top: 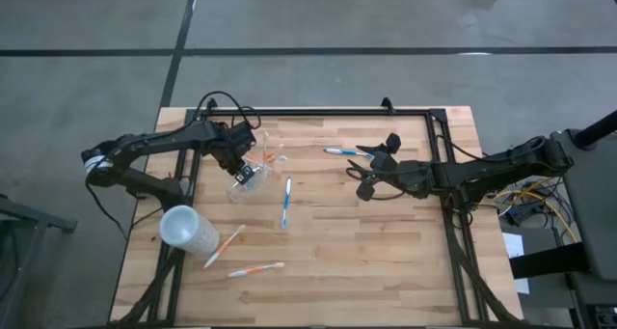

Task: Pick & Place toothbrushing station
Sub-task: Adjust the transparent organizer

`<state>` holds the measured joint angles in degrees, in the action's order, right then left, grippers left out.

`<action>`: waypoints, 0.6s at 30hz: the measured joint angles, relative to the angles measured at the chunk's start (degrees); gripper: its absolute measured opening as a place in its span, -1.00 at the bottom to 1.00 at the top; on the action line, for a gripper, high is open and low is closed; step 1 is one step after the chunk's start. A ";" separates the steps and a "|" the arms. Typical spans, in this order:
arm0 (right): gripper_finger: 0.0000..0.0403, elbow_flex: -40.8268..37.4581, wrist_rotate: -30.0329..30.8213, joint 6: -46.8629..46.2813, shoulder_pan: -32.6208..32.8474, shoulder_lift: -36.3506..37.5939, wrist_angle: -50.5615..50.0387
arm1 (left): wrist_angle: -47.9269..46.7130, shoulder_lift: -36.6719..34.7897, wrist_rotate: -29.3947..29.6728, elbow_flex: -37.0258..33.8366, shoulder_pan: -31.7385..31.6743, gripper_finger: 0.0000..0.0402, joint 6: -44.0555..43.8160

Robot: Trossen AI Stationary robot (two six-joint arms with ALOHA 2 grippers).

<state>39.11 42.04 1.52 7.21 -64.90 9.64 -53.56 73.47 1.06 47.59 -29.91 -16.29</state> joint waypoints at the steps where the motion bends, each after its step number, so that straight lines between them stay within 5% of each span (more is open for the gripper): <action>1: 0.04 0.00 0.00 0.00 0.01 0.00 0.00 | 0.00 0.00 0.00 0.00 0.00 -0.76 0.00; 18: 0.04 0.00 0.00 0.00 0.00 0.00 -0.01 | -0.08 -0.22 -1.20 -0.04 -1.05 -0.50 0.85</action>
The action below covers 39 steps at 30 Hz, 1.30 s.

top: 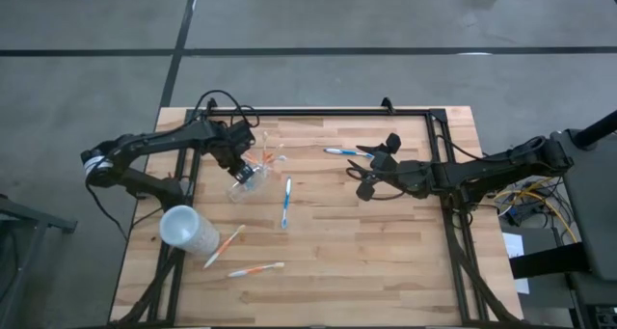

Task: Pick & Place toothbrushing station
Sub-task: Adjust the transparent organizer, then put the orange toothbrush into the transparent organizer

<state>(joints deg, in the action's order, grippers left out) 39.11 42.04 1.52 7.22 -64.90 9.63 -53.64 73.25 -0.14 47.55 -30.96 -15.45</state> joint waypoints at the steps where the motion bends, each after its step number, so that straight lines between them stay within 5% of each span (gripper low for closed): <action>1: 0.04 0.00 0.00 0.00 -0.01 -0.02 -0.01 | -0.17 0.00 -0.02 0.00 -0.07 -0.49 0.06; 24: 0.04 0.00 0.00 0.00 -0.01 0.00 0.01 | -6.13 -0.33 -0.15 3.82 -1.49 -0.45 1.96; 39: 0.04 0.00 0.00 0.00 -0.02 0.00 0.01 | -20.48 -0.52 0.12 17.70 -2.35 -0.45 -1.35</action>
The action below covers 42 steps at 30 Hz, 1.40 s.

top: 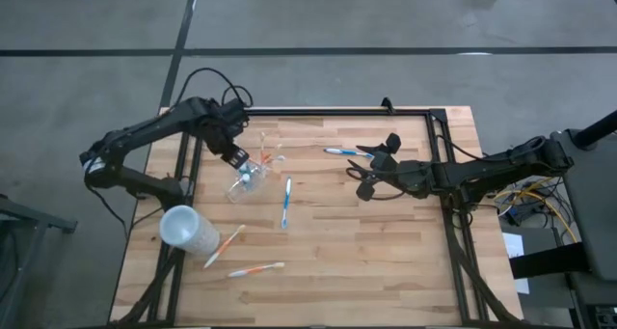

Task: Pick & Place toothbrushing station
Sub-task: Put the orange toothbrush into the transparent organizer

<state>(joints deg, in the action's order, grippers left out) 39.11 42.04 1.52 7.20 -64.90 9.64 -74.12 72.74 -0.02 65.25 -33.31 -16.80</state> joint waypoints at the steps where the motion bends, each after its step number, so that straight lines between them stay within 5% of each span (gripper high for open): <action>1: 0.04 0.00 0.00 0.00 0.02 0.00 -0.01 | -1.03 -0.25 -1.37 1.41 0.50 -0.45 -2.21; 6: 0.04 0.00 0.00 0.00 0.01 0.00 0.01 | -2.60 -2.87 -4.39 5.55 8.67 -0.45 -12.26; 13: 0.04 0.00 0.00 0.00 0.02 0.00 -0.01 | -2.48 -4.40 4.87 8.37 27.15 -0.45 -29.69; 21: 0.04 0.00 0.00 0.00 0.02 -0.02 -0.01 | 0.19 0.64 7.66 3.89 46.28 -0.45 -48.69; 27: 0.04 0.00 0.00 0.00 0.02 0.00 0.01 | 1.87 5.55 5.72 2.62 48.46 -0.45 -50.49; 36: 0.04 0.00 0.00 0.00 0.01 0.00 -0.01 | 7.13 14.23 -8.75 0.27 47.99 -0.45 -45.32; 42: 0.04 0.00 0.00 0.00 0.01 0.00 0.00 | 8.70 17.73 -10.12 0.03 47.64 -0.37 -43.89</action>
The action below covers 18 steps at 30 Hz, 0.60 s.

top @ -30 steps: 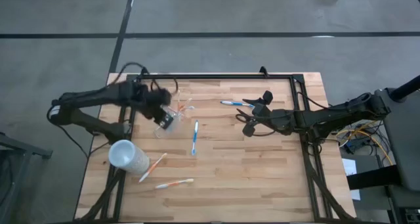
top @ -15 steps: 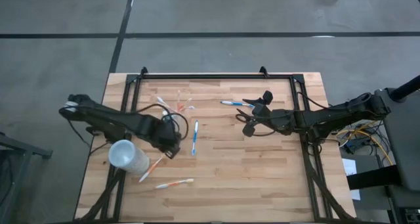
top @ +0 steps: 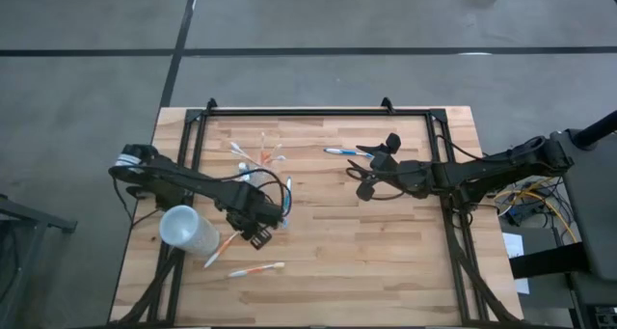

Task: Pick & Place toothbrushing station
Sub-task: Put the orange toothbrush into the transparent organizer

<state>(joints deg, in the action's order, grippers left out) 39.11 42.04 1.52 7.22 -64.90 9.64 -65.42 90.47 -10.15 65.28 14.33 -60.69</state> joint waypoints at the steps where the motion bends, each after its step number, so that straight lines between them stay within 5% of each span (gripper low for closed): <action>1: 0.04 0.00 0.00 0.00 0.00 0.00 0.00 | -0.03 0.55 0.27 -0.14 -0.02 -0.33 0.24; 7: 0.04 0.00 0.00 0.00 -0.01 0.00 0.00 | 0.48 2.87 3.56 -3.23 0.00 -0.15 0.87; 18: 0.04 0.00 0.00 0.00 -0.01 0.00 -0.01 | 9.76 4.31 3.67 -11.01 0.00 -0.15 2.54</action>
<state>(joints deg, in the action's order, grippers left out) 39.11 42.04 1.52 7.20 -64.90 9.63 -55.66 94.78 -6.48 54.27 14.33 -58.15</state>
